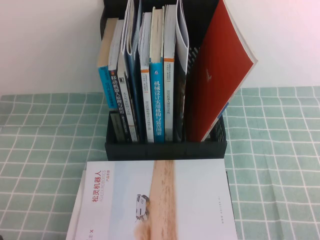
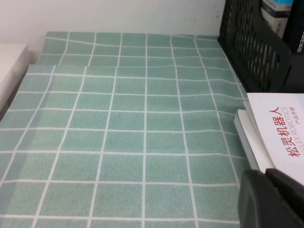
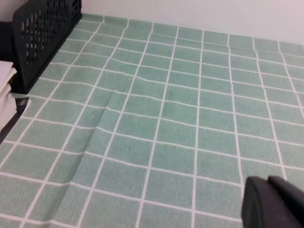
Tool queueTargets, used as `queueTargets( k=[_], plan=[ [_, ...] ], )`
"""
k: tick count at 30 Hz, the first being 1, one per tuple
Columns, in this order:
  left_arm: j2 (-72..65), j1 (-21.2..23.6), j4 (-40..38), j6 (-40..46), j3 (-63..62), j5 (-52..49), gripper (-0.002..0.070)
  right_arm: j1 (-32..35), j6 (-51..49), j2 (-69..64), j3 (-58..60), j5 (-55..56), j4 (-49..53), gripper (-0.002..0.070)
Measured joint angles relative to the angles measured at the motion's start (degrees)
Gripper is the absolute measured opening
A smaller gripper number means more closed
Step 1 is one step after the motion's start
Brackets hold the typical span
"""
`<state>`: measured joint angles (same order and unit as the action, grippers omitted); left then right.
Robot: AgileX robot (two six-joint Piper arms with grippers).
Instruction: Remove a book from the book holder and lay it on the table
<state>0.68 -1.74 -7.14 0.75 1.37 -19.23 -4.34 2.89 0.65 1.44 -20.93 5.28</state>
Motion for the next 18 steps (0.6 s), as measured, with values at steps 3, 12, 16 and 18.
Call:
queueTargets(
  k=[3, 12, 16, 18],
  plan=[
    [0.00, 0.00, 0.00, 0.00, 0.00, 0.00, -0.0002, 0.00, 0.00, 0.00, 0.00, 0.00, 0.00, -0.0001],
    [0.00, 0.00, 0.00, 0.00, 0.00, 0.33, -0.0003, 0.00, 0.09, 0.00, 0.00, 0.11, 0.00, -0.0001],
    [0.00, 0.00, 0.00, 0.00, 0.04, 2.68, -0.0003, 0.00, 0.09, 0.00, 0.03, 0.90, 0.12, -0.0001],
    [0.00, 0.00, 0.00, 0.00, 0.04, 5.50, -0.0003, 0.00, 0.09, 0.00, 0.12, 2.14, 0.76, -0.0001]
  ],
)
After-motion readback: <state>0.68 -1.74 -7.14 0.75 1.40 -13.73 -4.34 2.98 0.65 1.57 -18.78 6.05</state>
